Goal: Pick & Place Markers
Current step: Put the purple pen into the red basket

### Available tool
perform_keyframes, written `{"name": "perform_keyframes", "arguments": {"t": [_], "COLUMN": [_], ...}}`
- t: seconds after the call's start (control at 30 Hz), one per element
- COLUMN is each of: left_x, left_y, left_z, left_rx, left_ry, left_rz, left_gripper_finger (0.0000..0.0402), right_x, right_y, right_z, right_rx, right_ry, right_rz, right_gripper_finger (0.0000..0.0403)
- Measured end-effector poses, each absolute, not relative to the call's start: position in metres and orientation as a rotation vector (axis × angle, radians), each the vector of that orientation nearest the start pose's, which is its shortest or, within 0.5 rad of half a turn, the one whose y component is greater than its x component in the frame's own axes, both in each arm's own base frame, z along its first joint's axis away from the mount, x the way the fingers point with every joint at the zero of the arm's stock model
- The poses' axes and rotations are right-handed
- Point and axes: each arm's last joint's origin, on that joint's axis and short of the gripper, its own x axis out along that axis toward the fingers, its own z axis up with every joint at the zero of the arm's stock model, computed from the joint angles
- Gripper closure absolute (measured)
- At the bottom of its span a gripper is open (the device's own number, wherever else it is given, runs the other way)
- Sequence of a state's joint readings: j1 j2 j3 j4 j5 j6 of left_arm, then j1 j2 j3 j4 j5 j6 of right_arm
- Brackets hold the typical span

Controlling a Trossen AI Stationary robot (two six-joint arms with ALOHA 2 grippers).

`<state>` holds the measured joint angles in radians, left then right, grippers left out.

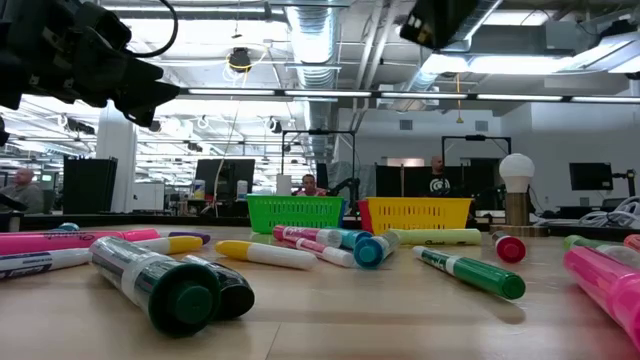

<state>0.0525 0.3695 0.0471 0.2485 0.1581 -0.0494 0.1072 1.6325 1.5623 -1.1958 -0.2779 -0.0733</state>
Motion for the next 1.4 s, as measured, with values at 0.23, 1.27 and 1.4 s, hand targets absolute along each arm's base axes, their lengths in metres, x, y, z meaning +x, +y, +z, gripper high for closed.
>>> {"name": "perform_keyframes", "arguments": {"t": [0.23,1.27,1.4], "left_x": [0.121,0.121,0.122], "left_y": [0.002,0.002,0.001], "left_z": [0.171,0.172,0.172], "left_rx": [-0.057,-0.064,-0.070], "left_ry": [0.076,0.069,0.062], "left_rz": [-0.104,-0.107,-0.122], "left_gripper_finger": [0.0211,0.0211,0.0211], "right_x": [0.307,0.354,0.371], "right_y": [0.067,0.118,0.118], "right_z": [0.272,0.251,0.242], "right_rx": [0.102,0.163,0.174], "right_ry": [1.327,0.980,1.009], "right_rz": [0.373,0.344,0.343], "right_gripper_finger": [0.0296,0.0282,0.0273]}}
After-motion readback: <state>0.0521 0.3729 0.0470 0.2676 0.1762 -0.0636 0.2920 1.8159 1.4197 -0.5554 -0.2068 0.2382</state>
